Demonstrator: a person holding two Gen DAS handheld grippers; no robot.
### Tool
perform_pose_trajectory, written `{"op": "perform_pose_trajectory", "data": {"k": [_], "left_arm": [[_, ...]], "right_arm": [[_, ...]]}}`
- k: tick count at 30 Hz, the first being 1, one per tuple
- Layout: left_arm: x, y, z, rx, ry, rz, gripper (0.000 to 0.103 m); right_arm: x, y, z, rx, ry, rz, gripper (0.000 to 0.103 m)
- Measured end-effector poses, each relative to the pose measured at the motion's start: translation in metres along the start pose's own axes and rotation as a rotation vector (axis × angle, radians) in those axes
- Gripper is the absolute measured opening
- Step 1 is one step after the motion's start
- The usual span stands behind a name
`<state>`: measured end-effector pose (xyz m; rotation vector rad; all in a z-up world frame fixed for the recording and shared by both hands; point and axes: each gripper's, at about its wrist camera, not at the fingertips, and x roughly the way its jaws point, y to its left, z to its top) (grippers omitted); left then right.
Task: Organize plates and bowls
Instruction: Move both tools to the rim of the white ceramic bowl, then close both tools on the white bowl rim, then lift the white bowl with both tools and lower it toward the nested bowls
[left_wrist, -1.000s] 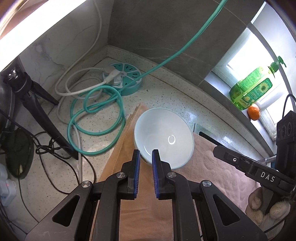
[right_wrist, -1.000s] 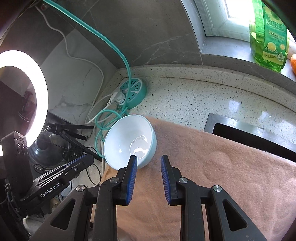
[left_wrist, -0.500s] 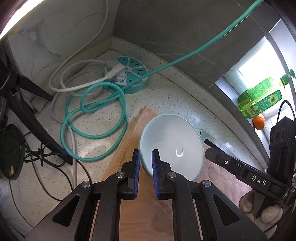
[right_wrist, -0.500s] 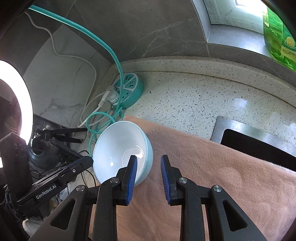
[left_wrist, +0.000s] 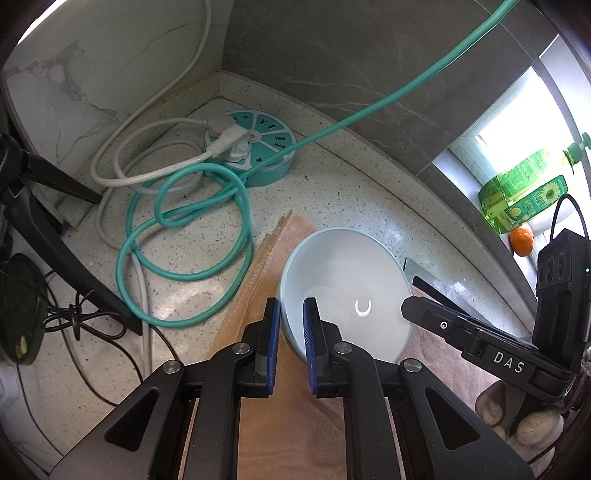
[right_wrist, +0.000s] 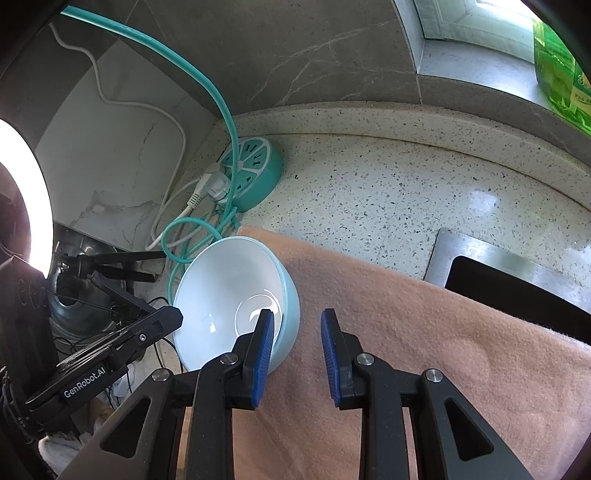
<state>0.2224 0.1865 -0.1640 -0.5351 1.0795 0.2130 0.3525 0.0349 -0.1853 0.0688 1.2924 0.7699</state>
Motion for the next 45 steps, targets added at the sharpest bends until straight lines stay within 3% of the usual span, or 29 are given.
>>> {"op": "perform_pose_trajectory", "data": {"k": [14,45], "left_arm": [[0.005,-0.002,-0.001,0.033,0.010,0.003,0.011],[-0.063,-0.006,-0.020,0.086,-0.073,-0.062,0.011]], "right_arm": [[0.006,0.005,0.000,-0.009,0.014,0.007,0.009],[-0.056,0.046,-0.030,-0.014,-0.065,0.002,0.009]]}}
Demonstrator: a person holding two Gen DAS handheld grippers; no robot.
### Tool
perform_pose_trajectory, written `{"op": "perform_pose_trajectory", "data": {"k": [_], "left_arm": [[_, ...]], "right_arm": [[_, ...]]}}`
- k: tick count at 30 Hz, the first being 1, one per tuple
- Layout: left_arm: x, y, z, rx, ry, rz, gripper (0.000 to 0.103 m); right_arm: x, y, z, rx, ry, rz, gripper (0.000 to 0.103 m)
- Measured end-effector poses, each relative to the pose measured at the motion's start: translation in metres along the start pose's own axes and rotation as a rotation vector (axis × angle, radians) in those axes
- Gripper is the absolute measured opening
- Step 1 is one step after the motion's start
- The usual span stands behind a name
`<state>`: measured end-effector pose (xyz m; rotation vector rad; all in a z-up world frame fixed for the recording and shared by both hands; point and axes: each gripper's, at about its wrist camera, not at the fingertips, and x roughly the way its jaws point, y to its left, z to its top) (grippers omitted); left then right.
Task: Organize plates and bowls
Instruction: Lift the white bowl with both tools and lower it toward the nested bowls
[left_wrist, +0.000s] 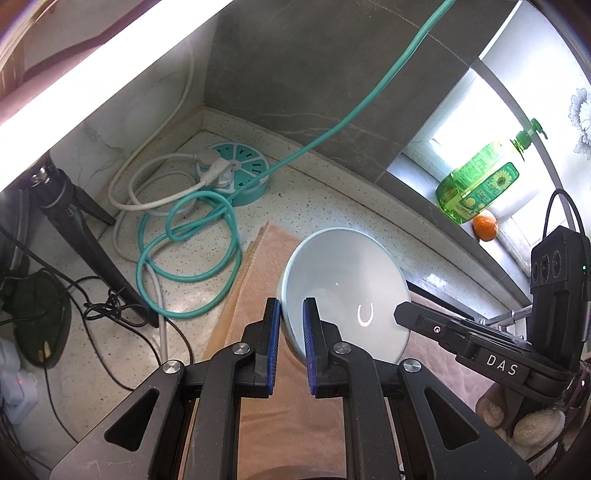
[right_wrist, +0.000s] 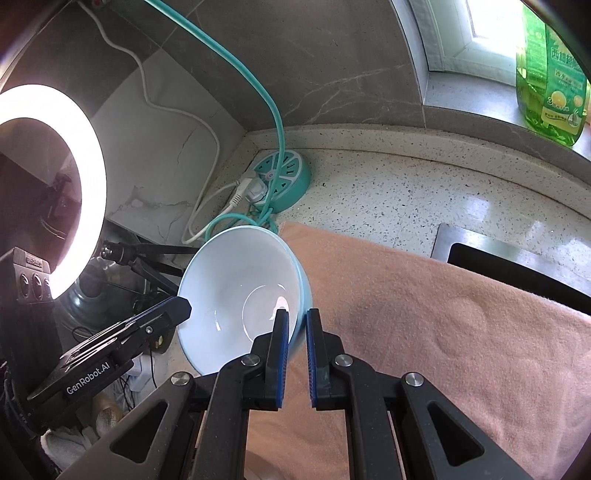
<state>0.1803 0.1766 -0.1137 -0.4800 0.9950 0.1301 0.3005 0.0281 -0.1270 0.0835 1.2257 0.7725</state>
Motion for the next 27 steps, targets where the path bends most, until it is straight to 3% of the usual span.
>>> {"op": "perform_pose_trajectory", "data": {"k": [27], "left_arm": [[-0.072,0.014,-0.055,0.039,-0.041,-0.072,0.011]], "right_arm": [[-0.059,0.048,-0.073,-0.007,-0.081,-0.003,0.009]]}}
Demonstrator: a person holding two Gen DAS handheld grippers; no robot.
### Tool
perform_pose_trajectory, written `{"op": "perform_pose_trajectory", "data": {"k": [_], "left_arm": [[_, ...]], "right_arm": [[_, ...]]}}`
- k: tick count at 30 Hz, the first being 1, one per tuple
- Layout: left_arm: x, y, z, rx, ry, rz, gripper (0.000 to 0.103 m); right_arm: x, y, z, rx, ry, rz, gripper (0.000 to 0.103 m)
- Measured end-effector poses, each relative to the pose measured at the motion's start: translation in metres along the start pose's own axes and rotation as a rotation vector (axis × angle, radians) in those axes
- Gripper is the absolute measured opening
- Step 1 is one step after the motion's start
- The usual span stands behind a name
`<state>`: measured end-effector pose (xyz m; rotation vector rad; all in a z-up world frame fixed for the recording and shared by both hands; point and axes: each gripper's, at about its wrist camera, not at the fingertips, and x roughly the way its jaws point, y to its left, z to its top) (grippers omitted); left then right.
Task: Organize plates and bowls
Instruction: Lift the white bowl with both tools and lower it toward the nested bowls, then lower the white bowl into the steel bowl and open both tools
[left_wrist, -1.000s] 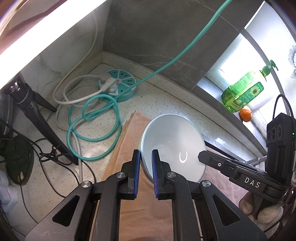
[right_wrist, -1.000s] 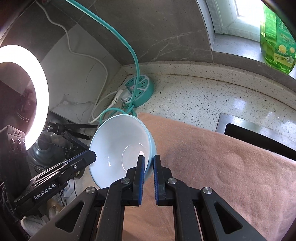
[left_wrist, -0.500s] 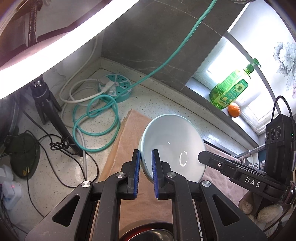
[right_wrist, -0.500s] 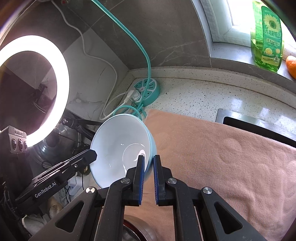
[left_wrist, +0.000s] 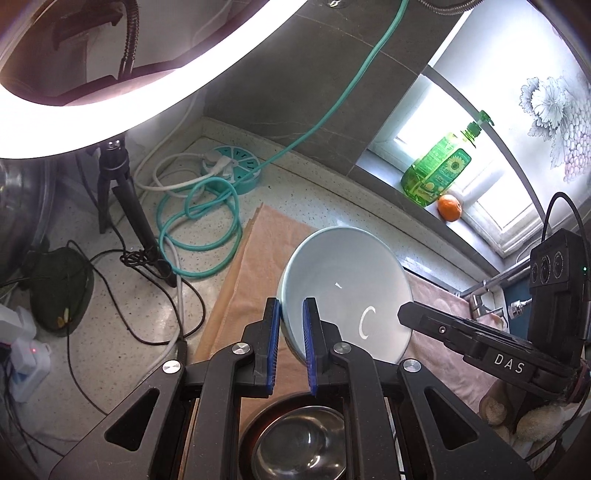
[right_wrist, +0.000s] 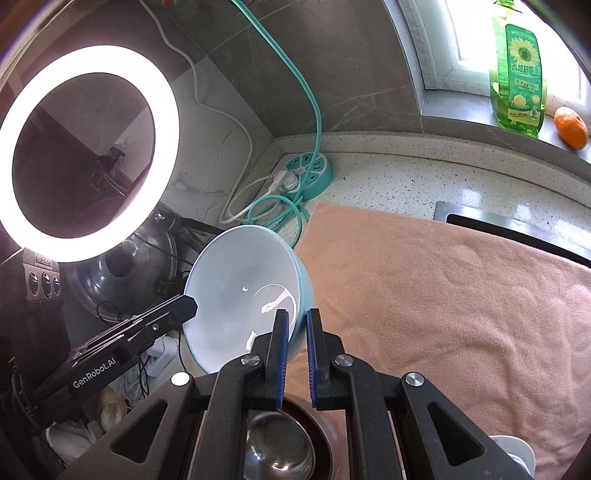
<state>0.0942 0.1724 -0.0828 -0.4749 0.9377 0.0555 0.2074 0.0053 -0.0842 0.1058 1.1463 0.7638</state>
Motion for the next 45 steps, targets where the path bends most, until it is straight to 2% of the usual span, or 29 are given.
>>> {"op": "perform_pose_trajectory", "data": {"k": [24,45], "left_arm": [[-0.026,0.016,-0.070,-0.007,0.060,-0.060,0.011],[-0.022,0.023,-0.099,-0.049,0.119,-0.088,0.011]], "right_arm": [[-0.020,0.020,-0.091,0.032,-0.014,-0.033,0.009],[-0.017,0.009,-0.131,0.098,0.013,-0.030,0.009]]}}
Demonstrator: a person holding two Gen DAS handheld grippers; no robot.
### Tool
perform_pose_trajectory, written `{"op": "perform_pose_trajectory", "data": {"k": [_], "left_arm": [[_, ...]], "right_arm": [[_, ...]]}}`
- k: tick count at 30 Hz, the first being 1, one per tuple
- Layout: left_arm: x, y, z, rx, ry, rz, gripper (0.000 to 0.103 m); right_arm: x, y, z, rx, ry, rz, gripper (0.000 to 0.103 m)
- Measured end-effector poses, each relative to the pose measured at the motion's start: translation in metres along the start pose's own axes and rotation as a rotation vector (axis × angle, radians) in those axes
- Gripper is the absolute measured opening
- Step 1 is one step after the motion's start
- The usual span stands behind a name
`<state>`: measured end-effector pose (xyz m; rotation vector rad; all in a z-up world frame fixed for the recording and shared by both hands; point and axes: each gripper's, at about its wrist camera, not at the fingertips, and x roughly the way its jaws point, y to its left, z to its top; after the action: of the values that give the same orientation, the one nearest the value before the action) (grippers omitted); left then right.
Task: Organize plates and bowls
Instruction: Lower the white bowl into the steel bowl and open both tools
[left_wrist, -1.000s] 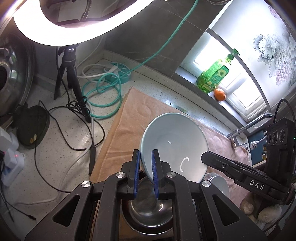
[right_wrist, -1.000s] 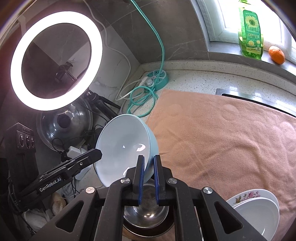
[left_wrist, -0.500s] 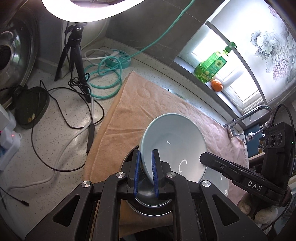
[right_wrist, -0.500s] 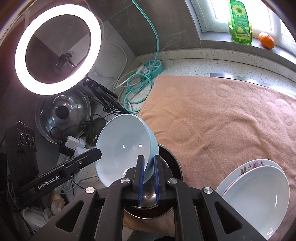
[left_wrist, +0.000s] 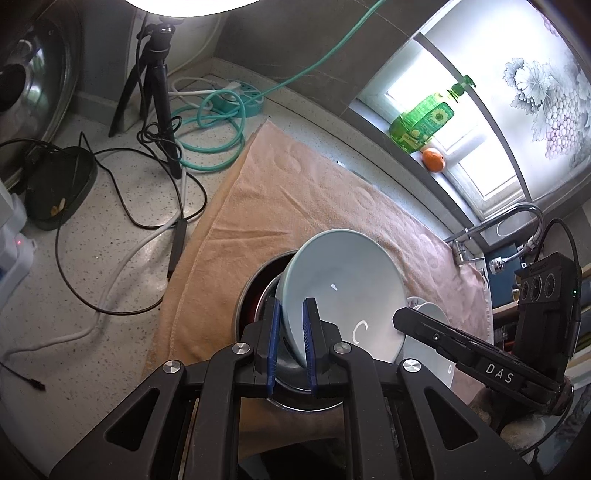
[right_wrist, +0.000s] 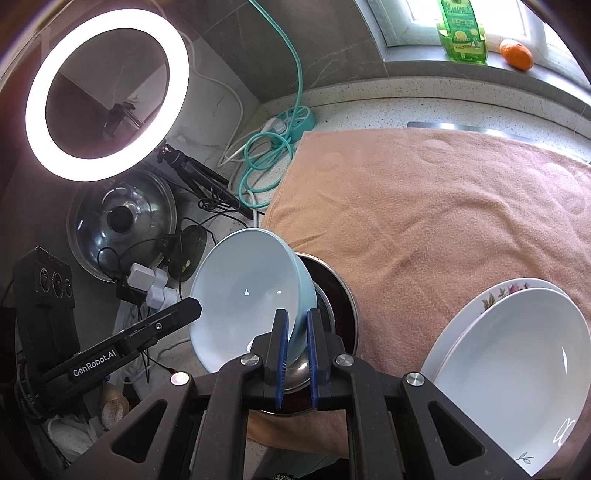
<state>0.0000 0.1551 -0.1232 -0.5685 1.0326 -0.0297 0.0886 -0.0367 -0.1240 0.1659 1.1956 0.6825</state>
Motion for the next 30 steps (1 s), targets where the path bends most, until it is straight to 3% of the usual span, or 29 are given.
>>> {"op": "perform_pose_trajectory", "data": {"k": [22,30], "left_arm": [[0.012,0.005,-0.011,-0.006,0.069,0.000,0.011],[0.006,0.008,-0.010,-0.013,0.050,-0.006,0.011]], "right_arm": [[0.016,-0.011,-0.013,0.039,0.064,0.011,0.012],[0.012,-0.013,-0.011,0.053,0.054,0.016,0.012]]}}
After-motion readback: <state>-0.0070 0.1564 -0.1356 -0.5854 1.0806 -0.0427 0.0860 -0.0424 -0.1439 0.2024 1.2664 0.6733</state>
